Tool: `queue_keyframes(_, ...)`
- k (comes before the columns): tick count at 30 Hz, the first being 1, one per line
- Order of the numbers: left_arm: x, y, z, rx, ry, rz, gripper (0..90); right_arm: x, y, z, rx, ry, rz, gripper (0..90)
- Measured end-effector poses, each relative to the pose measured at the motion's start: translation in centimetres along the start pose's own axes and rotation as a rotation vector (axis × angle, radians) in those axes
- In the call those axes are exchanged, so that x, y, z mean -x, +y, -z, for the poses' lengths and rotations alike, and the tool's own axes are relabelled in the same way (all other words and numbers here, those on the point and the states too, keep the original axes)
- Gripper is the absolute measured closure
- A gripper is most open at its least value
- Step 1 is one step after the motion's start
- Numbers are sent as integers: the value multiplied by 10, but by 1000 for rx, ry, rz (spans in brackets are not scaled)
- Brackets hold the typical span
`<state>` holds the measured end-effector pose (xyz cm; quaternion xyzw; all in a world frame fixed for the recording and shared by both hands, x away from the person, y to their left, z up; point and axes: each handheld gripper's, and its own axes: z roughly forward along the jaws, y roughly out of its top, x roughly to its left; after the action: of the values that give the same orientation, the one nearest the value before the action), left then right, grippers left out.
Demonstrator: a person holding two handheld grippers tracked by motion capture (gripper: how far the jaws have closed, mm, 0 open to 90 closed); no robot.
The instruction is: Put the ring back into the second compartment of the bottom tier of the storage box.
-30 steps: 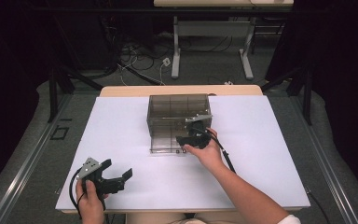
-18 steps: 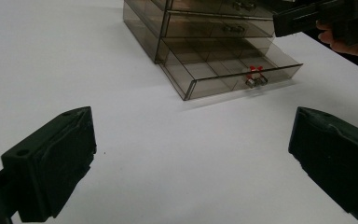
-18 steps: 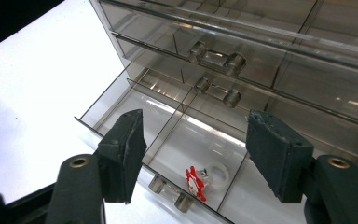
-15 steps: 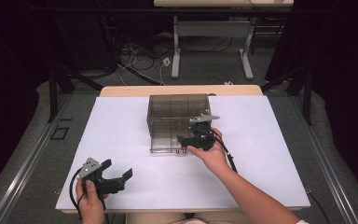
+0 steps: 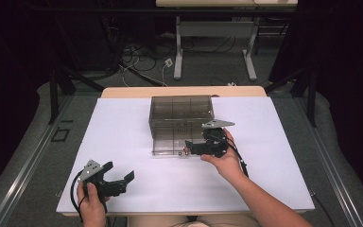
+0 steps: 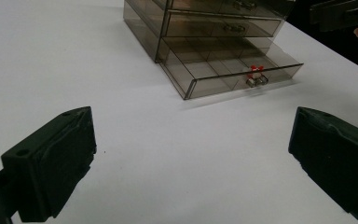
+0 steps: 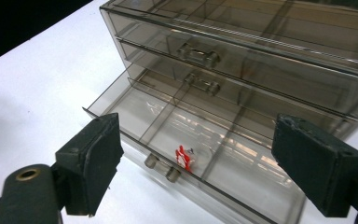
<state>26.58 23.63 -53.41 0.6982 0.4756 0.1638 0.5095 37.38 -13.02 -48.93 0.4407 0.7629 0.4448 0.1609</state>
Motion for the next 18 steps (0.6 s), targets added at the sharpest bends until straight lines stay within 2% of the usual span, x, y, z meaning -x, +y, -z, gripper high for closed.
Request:
queue_keyframes(8,1,0,0,-2,1,0,8,9,-7,13,1,-51,-12,119)
queue_keyframes(14,0,0,1,-1,2,0,8,16,-13,24,25,-62,-28,81)
queue_keyframes(18,0,0,1,-2,3,1,8,21,-19,33,30,-50,-49,20)
